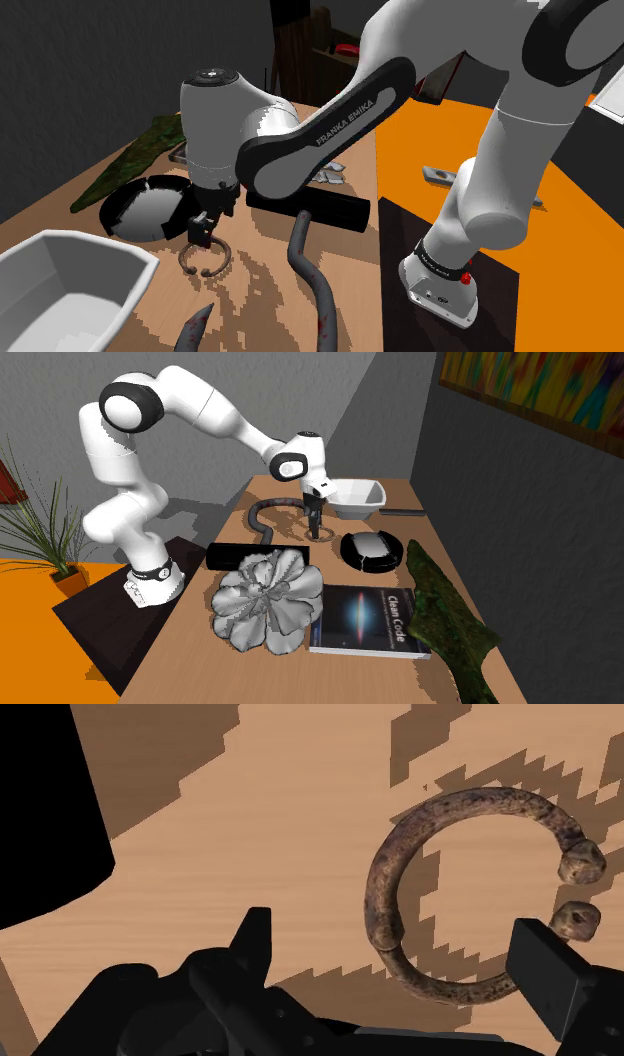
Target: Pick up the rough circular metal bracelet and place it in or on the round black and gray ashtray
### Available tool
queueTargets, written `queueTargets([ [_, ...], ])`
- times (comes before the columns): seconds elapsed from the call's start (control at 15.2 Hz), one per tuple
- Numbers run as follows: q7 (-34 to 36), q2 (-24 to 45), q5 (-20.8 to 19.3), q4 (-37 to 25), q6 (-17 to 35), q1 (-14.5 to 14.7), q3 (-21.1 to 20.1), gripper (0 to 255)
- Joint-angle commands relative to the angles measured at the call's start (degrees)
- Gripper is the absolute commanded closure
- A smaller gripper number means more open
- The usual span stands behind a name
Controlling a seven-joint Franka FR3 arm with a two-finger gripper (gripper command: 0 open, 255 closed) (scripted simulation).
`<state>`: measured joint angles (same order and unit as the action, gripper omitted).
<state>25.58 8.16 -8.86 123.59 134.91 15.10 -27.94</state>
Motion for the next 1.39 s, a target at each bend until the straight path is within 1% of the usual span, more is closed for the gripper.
queueTargets([
  [0.0,-0.8,1.0,-1.8,0.9,2.2,0.3,0.0,0],
  [0.4,1.2,4.5,-4.8,1.4,5.6,0.9,0.9,0],
  [0.86,1.2,4.5,-4.8,1.4,5.6,0.9,1.0,0],
  [0.92,1.2,4.5,-4.8,1.4,5.6,0.9,1.0,255],
  [1.32,1.3,4.6,-4.8,1.2,5.5,1.0,1.0,255],
])
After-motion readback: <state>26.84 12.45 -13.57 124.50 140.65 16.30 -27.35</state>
